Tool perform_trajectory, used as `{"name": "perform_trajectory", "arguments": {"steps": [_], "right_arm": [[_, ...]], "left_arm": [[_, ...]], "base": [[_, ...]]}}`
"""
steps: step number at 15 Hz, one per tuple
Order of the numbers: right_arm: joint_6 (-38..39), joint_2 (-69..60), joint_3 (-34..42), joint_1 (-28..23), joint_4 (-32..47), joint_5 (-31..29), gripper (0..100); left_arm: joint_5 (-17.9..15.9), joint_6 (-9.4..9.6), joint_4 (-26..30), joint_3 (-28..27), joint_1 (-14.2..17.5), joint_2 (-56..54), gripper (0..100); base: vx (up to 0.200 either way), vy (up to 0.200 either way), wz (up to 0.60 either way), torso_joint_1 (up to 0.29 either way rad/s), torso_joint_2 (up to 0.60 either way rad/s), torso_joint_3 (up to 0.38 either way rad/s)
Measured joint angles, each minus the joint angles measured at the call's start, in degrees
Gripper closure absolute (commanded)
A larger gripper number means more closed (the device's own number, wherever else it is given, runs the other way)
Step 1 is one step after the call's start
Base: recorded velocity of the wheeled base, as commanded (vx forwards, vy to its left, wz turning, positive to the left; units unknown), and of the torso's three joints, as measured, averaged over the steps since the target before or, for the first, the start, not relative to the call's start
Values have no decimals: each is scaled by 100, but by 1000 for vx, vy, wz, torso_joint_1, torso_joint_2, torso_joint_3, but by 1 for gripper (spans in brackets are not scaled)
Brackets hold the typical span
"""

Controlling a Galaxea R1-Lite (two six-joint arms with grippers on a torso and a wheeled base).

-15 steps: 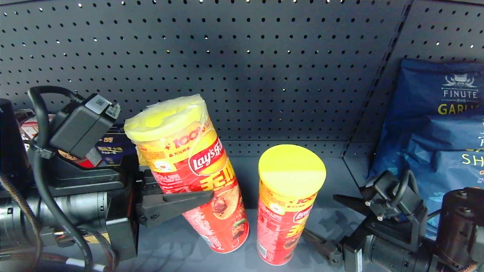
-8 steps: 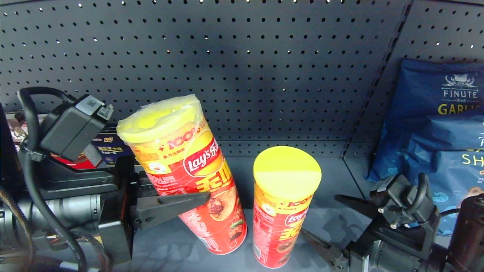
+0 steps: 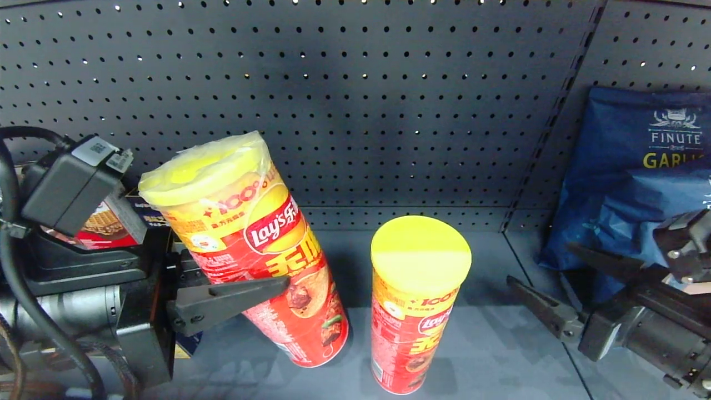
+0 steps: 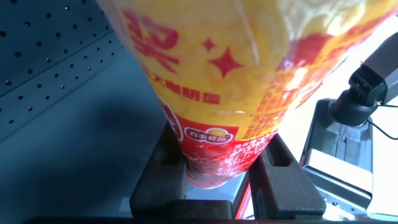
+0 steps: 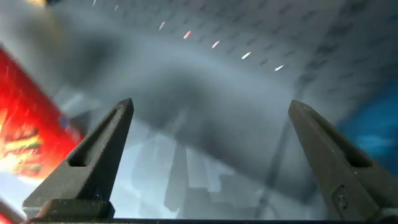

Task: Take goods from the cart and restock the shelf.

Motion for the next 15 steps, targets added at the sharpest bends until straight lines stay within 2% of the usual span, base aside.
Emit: {"name": "perform_trajectory", "arguments": {"steps": [5,10,11,15], "right_arm": [[-62,-722,173,-742,5,46,0],[-148,-2282,1312,-1759,260,88,0],[-166,-2720,1471,-1897,591,4,0],[-178,-4843,1665,-2545,2739,-377,0]], "left_arm": [[4,0,-5,33,11,-26,100],[0,0,-9,112,2,-85,100],[0,0,-5,101,0,-89,100],[2,-2,-11,9,-24,-94,100]], "base": [[0,0,0,0,0,0],[0,0,0,0,0,0],[0,0,0,0,0,0],[0,0,0,0,0,0]]}}
